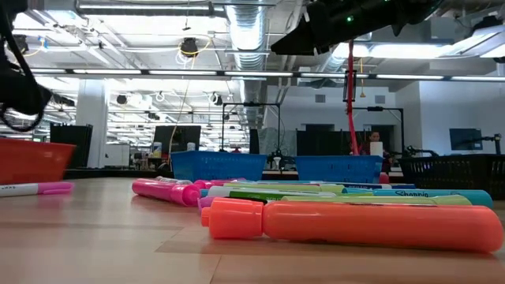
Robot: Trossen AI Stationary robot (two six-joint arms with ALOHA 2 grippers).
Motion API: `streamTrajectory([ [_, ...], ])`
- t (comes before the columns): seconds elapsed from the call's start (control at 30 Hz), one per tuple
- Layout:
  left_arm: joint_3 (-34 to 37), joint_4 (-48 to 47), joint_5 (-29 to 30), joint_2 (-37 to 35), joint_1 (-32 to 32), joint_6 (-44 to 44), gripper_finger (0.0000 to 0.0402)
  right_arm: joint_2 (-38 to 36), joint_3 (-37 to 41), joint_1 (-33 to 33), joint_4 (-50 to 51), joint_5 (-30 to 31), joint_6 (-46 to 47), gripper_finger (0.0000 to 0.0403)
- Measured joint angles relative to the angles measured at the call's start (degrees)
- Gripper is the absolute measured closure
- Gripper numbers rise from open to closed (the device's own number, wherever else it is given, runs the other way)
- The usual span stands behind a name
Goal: Pick & Place Markers
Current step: Put the large dark green marker pen into the orange bin, then put the large red marker pen into the orange bin
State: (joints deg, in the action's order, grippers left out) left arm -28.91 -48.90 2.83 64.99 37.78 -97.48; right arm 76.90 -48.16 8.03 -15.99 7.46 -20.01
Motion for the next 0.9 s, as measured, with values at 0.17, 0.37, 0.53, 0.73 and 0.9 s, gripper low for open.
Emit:
streamTrajectory([
  [0.17,1.25,0.36,5.14,0.0,0.0,3.66,0.032,0.0,0.02,0.0,-0.65,0.0,-0.02,0.0177],
  [0.37,2.43,0.88,9.19,0.0,-1.75,9.81,0.0304,0.0,0.01,0.0,-0.83,-0.02,0.0,0.0178],
  [0.53,2.43,1.31,10.81,0.0,-6.15,18.13,0.0277,0.0,0.0,0.0,-0.82,-0.02,0.02,0.0178],
  [0.73,0.78,1.35,9.73,0.0,-12.32,27.06,0.0254,0.0,0.0,-0.13,-0.79,-0.02,0.04,0.0178],
  [0.9,-4.34,1.12,9.14,-0.02,-16.1,34.84,0.0256,0.0,0.0,-0.13,-0.17,-0.02,1.03,0.0178],
])
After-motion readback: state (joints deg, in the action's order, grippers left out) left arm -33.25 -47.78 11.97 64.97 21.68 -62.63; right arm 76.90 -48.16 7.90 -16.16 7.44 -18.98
